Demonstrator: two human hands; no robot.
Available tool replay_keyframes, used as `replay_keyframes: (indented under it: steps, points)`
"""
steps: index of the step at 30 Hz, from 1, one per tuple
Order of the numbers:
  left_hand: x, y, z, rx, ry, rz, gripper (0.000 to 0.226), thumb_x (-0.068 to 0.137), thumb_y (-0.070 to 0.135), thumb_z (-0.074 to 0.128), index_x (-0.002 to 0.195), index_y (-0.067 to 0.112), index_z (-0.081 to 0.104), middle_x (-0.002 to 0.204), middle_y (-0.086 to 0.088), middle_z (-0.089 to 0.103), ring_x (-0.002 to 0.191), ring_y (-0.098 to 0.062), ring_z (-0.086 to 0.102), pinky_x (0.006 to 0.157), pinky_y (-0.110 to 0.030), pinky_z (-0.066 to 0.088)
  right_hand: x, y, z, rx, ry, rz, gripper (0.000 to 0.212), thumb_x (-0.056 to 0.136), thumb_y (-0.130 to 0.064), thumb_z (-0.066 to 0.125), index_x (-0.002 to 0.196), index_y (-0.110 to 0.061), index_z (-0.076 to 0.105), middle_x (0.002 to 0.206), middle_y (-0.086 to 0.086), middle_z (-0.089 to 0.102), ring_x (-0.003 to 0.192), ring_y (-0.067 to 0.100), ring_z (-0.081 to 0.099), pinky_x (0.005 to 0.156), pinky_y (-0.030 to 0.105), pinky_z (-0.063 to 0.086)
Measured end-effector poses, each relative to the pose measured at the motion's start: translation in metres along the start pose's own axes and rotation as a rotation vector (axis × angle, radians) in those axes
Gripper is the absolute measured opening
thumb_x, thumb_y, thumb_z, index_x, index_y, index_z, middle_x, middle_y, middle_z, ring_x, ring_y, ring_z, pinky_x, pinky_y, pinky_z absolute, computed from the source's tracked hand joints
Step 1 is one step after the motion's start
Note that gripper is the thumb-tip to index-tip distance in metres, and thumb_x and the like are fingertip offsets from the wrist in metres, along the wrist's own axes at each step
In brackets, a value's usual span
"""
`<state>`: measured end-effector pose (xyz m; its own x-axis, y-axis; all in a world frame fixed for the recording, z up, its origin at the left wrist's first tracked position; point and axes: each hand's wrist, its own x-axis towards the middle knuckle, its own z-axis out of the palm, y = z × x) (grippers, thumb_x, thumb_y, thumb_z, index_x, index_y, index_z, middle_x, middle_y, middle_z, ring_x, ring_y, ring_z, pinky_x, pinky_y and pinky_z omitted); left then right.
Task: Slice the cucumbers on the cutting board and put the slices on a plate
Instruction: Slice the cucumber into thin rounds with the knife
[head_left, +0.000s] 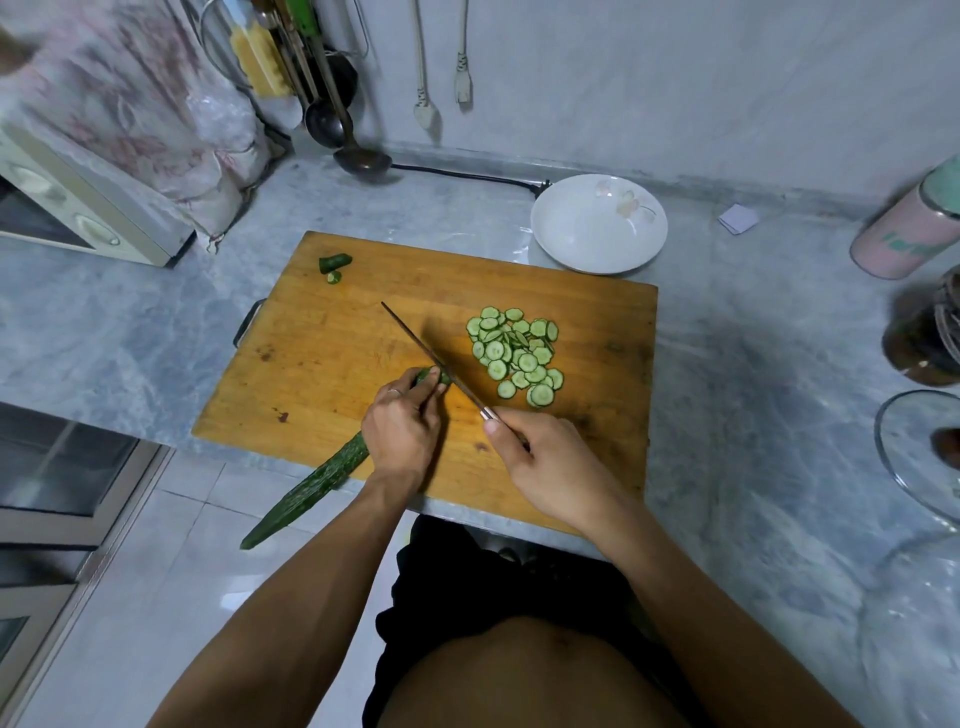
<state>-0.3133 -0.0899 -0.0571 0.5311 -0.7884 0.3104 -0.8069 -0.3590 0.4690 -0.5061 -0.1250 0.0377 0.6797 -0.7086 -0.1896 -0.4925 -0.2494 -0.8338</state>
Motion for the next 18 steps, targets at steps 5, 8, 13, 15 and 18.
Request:
replay_keyframes:
  steps: [5, 8, 13, 15, 18]
  points:
    - [-0.001, 0.000, 0.000, -0.004, -0.005, 0.014, 0.015, 0.083, 0.013, 0.073, 0.097, 0.015, 0.078, 0.110, -0.006, 0.072, 0.091, -0.032, 0.068, 0.065, -0.033, 0.053, -0.005, -0.005, 0.002, -0.021, -0.010, 0.032, 0.033, 0.105, -0.042, 0.042, 0.092, -0.018, 0.060, 0.061, -0.003, 0.047, 0.055, 0.010, 0.043, 0.053, 0.030, 0.032]
    - [-0.001, -0.002, 0.001, -0.012, -0.025, -0.007, 0.016, 0.083, 0.014, 0.072, 0.098, 0.015, 0.078, 0.112, -0.007, 0.071, 0.095, -0.031, 0.067, 0.067, -0.034, 0.054, -0.008, -0.007, 0.004, -0.009, -0.017, 0.035, 0.031, 0.105, -0.042, 0.042, 0.085, -0.022, 0.056, 0.061, -0.004, 0.046, 0.056, 0.012, 0.043, 0.053, 0.031, 0.032]
    - [-0.001, -0.003, 0.002, -0.021, -0.032, -0.017, 0.017, 0.083, 0.014, 0.072, 0.099, 0.016, 0.078, 0.114, -0.007, 0.071, 0.097, -0.030, 0.067, 0.068, -0.034, 0.054, -0.006, -0.011, 0.002, 0.003, -0.029, 0.046, 0.034, 0.105, -0.042, 0.042, 0.071, -0.034, 0.045, 0.062, -0.005, 0.046, 0.057, 0.011, 0.043, 0.052, 0.030, 0.032]
    - [-0.001, -0.002, 0.002, -0.021, -0.012, -0.004, 0.017, 0.081, 0.012, 0.074, 0.098, 0.015, 0.078, 0.111, -0.008, 0.072, 0.095, -0.031, 0.068, 0.066, -0.035, 0.054, -0.003, -0.011, 0.002, 0.020, -0.036, 0.059, 0.034, 0.105, -0.042, 0.043, 0.073, -0.032, 0.048, 0.060, -0.005, 0.046, 0.055, 0.011, 0.043, 0.053, 0.030, 0.033]
    - [-0.001, 0.000, 0.001, -0.023, 0.008, 0.002, 0.018, 0.080, 0.010, 0.076, 0.097, 0.015, 0.078, 0.108, -0.008, 0.073, 0.092, -0.031, 0.069, 0.063, -0.035, 0.055, 0.002, -0.009, 0.001, 0.033, -0.044, 0.078, 0.034, 0.104, -0.043, 0.043, 0.082, -0.022, 0.057, 0.060, -0.006, 0.046, 0.053, 0.011, 0.042, 0.053, 0.031, 0.034]
